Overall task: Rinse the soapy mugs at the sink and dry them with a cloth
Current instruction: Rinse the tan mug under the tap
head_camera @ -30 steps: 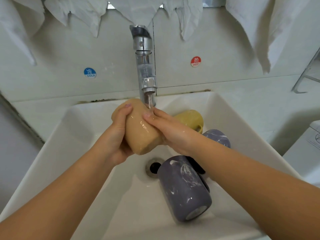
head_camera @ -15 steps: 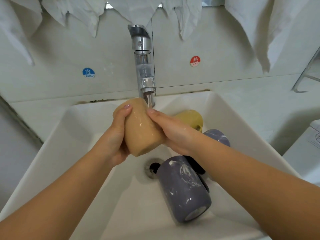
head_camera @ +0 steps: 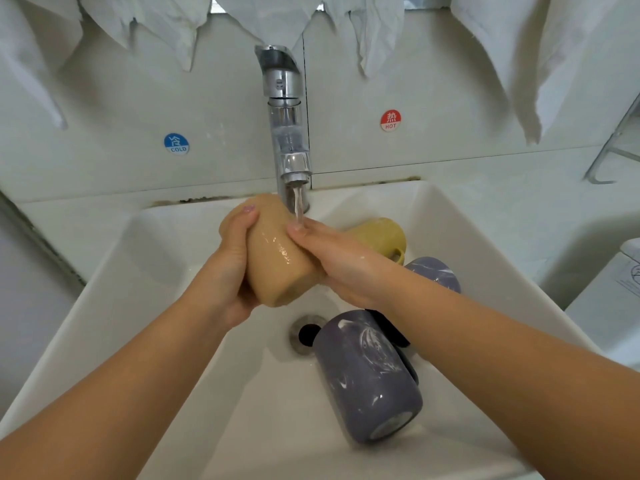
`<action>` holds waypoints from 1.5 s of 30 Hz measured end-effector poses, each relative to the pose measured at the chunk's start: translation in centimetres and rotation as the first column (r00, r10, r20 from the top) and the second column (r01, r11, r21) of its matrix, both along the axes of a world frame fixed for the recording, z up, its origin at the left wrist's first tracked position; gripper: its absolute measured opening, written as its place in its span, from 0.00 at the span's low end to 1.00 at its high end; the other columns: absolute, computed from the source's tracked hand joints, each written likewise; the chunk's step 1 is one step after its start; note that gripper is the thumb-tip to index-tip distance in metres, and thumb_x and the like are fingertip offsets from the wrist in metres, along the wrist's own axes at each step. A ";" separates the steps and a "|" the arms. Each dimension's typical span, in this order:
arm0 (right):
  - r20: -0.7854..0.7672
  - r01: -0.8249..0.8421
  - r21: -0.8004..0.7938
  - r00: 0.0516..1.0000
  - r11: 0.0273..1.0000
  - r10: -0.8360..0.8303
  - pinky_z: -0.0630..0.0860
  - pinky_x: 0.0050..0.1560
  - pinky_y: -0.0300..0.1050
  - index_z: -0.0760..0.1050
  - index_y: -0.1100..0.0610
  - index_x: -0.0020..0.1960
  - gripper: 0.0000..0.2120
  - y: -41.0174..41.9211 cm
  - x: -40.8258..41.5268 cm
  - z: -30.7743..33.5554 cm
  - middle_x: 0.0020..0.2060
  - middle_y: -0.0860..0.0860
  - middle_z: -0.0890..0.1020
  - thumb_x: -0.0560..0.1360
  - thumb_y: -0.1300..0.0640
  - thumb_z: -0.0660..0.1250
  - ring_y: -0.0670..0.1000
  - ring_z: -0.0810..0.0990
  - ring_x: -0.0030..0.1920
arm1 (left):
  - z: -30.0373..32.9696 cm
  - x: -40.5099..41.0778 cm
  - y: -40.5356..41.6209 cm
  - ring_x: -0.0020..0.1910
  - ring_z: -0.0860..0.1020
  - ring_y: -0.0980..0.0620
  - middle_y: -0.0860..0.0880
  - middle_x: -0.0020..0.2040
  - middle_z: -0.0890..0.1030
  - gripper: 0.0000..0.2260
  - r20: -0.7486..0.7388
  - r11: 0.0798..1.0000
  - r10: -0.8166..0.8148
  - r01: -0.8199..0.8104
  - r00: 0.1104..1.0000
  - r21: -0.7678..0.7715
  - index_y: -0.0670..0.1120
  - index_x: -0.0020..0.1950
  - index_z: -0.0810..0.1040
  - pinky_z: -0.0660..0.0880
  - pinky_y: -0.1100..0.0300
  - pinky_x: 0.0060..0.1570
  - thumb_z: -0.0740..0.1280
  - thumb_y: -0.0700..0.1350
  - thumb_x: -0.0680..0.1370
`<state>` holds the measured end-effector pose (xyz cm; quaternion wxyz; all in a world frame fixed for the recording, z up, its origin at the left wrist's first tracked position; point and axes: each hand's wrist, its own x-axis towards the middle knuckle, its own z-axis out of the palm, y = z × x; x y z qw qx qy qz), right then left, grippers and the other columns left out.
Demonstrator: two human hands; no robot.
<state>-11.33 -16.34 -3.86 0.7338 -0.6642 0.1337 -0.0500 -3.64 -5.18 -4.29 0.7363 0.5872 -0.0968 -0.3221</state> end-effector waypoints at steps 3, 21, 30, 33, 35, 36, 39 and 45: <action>0.012 0.023 -0.043 1.000 0.999 -0.022 0.72 0.65 0.54 0.67 0.48 0.68 0.16 0.0 0.0 -0.2 0.63 0.53 0.77 0.82 0.48 0.57 0.55 0.76 0.63 | 0.2 0.0 0.1 0.45 0.84 0.49 0.50 0.42 0.86 0.16 -0.033 1.000 -0.005 0.004 0.999 -0.009 0.53 0.54 0.77 0.79 0.52 0.43 0.62 0.63 0.76; 0.040 0.228 -0.055 0.973 0.972 -0.226 0.77 0.59 0.52 0.74 0.48 0.50 0.10 -0.1 0.5 -0.1 0.53 0.51 0.81 0.77 0.43 0.63 0.52 0.80 0.54 | 0.0 -0.6 -0.5 0.53 0.83 0.48 0.48 0.55 0.84 0.23 0.014 0.996 0.055 -0.056 0.998 0.064 0.49 0.62 0.76 0.80 0.48 0.49 0.65 0.63 0.75; -0.016 0.187 -0.078 0.982 0.979 -0.188 0.75 0.50 0.45 0.76 0.49 0.54 0.11 -0.3 0.4 0.3 0.49 0.50 0.81 0.82 0.50 0.55 0.49 0.78 0.48 | 0.3 -0.3 -0.4 0.52 0.82 0.47 0.49 0.54 0.83 0.22 -0.058 0.981 0.121 -0.111 0.991 0.160 0.54 0.55 0.76 0.80 0.50 0.48 0.65 0.68 0.72; 0.055 0.163 -0.129 0.986 0.978 -0.157 0.74 0.59 0.43 0.73 0.52 0.66 0.15 0.0 0.0 0.3 0.58 0.50 0.80 0.81 0.53 0.59 0.48 0.78 0.56 | 0.3 0.0 -0.2 0.51 0.83 0.47 0.47 0.54 0.84 0.23 -0.058 0.986 0.108 -0.100 0.992 0.136 0.51 0.60 0.77 0.80 0.49 0.49 0.65 0.66 0.74; 0.098 0.121 -0.195 0.990 0.973 -0.104 0.71 0.66 0.48 0.71 0.50 0.68 0.17 0.3 -0.1 0.0 0.61 0.49 0.79 0.79 0.53 0.64 0.48 0.77 0.61 | 0.6 -0.3 -0.2 0.49 0.83 0.48 0.47 0.51 0.85 0.18 -0.069 0.989 0.087 -0.078 0.994 0.124 0.50 0.56 0.78 0.80 0.53 0.45 0.65 0.62 0.75; 0.111 0.098 -0.230 0.991 0.968 -0.074 0.71 0.67 0.47 0.69 0.50 0.70 0.21 0.5 -0.2 -0.1 0.61 0.48 0.78 0.78 0.54 0.66 0.48 0.76 0.61 | 0.7 -0.5 -0.3 0.47 0.83 0.49 0.47 0.50 0.85 0.17 -0.081 0.990 0.085 -0.075 0.993 0.121 0.49 0.55 0.79 0.79 0.54 0.43 0.66 0.61 0.75; 0.148 0.087 -0.260 0.988 0.962 -0.050 0.72 0.63 0.38 0.68 0.49 0.71 0.25 0.7 -0.2 -0.2 0.58 0.42 0.77 0.76 0.53 0.68 0.43 0.77 0.59 | 0.7 -0.8 -0.6 0.48 0.84 0.49 0.46 0.50 0.84 0.19 -0.085 0.989 0.104 -0.094 0.991 0.114 0.49 0.57 0.78 0.80 0.54 0.42 0.67 0.61 0.74; 0.165 0.269 -0.292 0.960 0.918 -0.229 0.72 0.49 0.31 0.78 0.50 0.61 0.14 0.9 0.1 0.3 0.47 0.43 0.80 0.82 0.49 0.57 0.41 0.77 0.49 | 0.5 -1.4 -1.0 0.52 0.82 0.49 0.48 0.52 0.84 0.22 -0.088 0.985 0.151 -0.142 0.985 0.103 0.49 0.58 0.77 0.79 0.50 0.53 0.65 0.64 0.74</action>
